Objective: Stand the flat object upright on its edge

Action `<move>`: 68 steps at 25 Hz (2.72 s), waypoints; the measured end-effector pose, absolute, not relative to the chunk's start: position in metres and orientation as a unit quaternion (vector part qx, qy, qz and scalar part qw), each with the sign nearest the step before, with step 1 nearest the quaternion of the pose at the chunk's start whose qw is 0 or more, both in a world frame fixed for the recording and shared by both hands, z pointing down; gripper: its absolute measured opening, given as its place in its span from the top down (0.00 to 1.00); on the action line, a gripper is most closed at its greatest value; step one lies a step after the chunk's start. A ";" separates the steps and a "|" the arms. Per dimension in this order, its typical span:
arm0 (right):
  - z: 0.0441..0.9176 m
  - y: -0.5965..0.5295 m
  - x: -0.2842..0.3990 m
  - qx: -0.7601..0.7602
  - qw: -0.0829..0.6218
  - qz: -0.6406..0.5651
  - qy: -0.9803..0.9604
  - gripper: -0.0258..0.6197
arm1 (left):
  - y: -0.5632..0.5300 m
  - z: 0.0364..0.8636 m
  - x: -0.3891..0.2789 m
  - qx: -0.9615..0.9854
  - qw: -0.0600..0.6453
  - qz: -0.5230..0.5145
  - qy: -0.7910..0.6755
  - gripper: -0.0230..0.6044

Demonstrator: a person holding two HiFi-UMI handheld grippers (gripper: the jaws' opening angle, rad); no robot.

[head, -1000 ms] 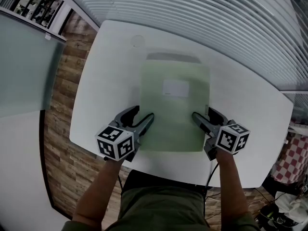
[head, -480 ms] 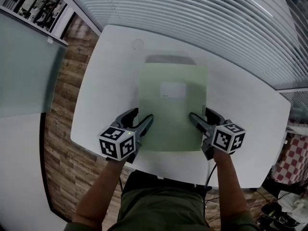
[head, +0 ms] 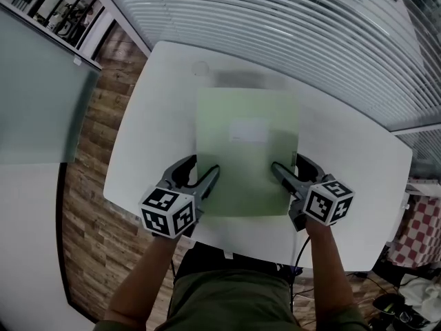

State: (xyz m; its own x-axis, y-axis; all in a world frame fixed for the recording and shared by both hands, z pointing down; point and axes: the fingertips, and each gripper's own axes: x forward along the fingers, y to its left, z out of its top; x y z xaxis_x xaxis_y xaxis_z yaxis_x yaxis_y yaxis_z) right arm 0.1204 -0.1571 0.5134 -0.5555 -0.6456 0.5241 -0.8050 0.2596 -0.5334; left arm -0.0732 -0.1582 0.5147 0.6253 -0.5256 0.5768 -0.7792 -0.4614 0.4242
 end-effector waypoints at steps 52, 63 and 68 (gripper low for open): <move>0.407 -0.196 0.119 0.520 0.150 0.034 -0.840 0.48 | -0.192 0.414 -0.063 0.885 0.098 0.109 -0.441 0.58; 0.425 -0.196 0.112 0.520 0.165 0.038 -0.838 0.48 | -0.189 0.428 -0.069 0.883 0.109 0.112 -0.442 0.58; 0.426 -0.194 0.110 0.521 0.150 0.052 -0.839 0.48 | -0.188 0.434 -0.068 0.882 0.116 0.114 -0.441 0.58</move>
State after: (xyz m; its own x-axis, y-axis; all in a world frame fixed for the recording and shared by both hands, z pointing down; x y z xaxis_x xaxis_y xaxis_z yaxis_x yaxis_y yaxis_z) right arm 0.1097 -0.1943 0.4258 -0.4128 -0.8582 0.3050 -0.8891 0.4524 0.0695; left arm -0.0682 -0.1879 0.4345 0.5845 -0.7525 0.3036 -0.8054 -0.5834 0.1046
